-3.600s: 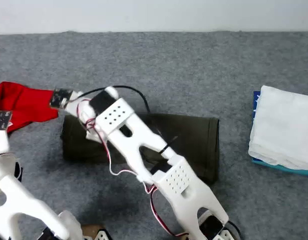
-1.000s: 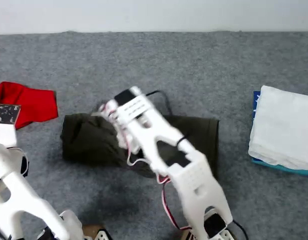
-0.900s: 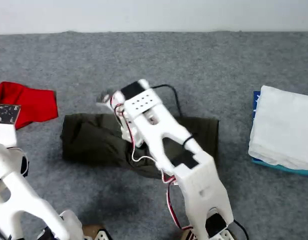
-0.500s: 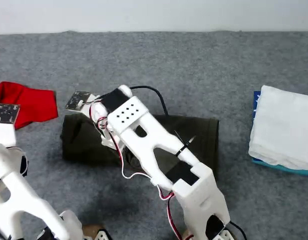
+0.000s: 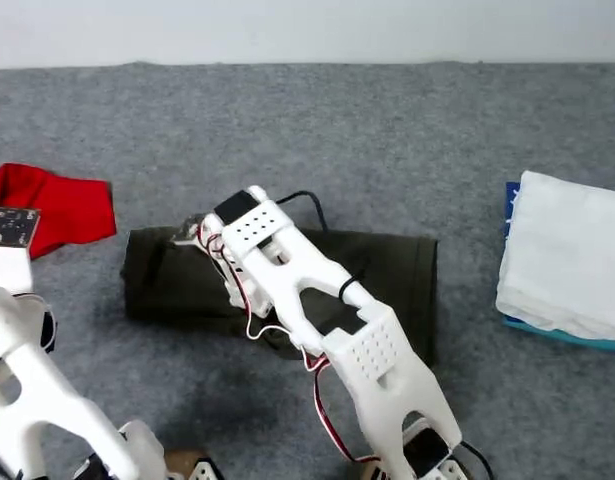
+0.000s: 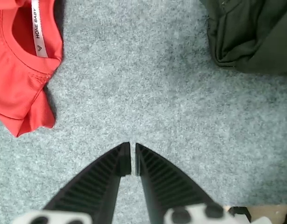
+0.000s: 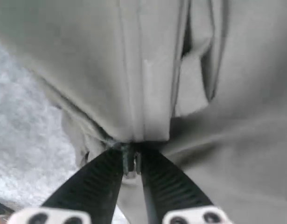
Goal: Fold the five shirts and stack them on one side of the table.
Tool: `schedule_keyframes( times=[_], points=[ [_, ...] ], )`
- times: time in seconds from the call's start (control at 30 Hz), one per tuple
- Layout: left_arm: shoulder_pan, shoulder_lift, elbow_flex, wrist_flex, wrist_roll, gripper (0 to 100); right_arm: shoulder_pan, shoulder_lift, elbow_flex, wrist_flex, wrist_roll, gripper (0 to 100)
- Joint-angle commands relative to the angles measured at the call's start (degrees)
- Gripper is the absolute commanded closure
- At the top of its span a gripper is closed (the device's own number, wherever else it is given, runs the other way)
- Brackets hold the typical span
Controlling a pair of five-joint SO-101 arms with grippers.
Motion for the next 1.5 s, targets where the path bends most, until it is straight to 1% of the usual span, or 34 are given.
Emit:
schedule_keyframes(
  times=[0.0,0.17,0.4,0.57,0.67,0.8,0.87,1.03,1.13,1.27,1.37,1.43,1.47],
  points=[
    [0.1,-1.5,-0.3,-1.1,0.2,97,0.8,-8.6,-4.4,3.1,-0.6,97.2],
    [-0.1,-1.8,-0.4,-1.1,0.2,97,5.1,-17.8,-0.7,3.3,-3.3,97.1],
    [-0.1,-1.8,-0.7,-1.1,0.9,97,16.0,-33.5,18.8,3.2,-3.5,97.2],
    [0.2,-1.8,0.1,-1.2,6.2,97,25.5,-42.0,30.2,2.9,-3.5,97.2],
    [0.2,-1.8,0.3,-1.2,7.3,97,30.5,-45.5,37.3,0.0,-3.6,97.2],
    [0.3,-1.6,0.3,-1.2,8.4,97,34.5,-49.6,47.3,-8.0,-3.7,96.8],
    [0.3,-1.5,0.3,-1.2,8.4,97,35.5,-51.4,50.9,-12.5,-5.7,95.9],
    [0.3,-1.4,0.3,-1.8,8.2,97,34.9,-52.5,57.1,-22.3,-12.8,84.4],
    [0.3,-1.4,0.4,-2.9,8.1,97,34.9,-52.4,59.1,-27.4,-14.2,81.2],
    [0.3,-1.3,0.4,-4.5,8.1,97,34.8,-52.2,60.6,-31.9,-14.3,80.8],
    [0.3,-1.3,0.4,-5.9,8.1,97,35.0,-49.3,60.6,-32.7,-14.3,80.3],
    [0.3,-1.3,0.5,-6.7,8.1,97,35.0,-46.3,60.5,-32.7,-15.3,77.1],
    [0.3,-1.3,0.7,-7.2,8.1,97,35.1,-44.8,60.3,-32.7,-17.1,74.9]
  ],
)
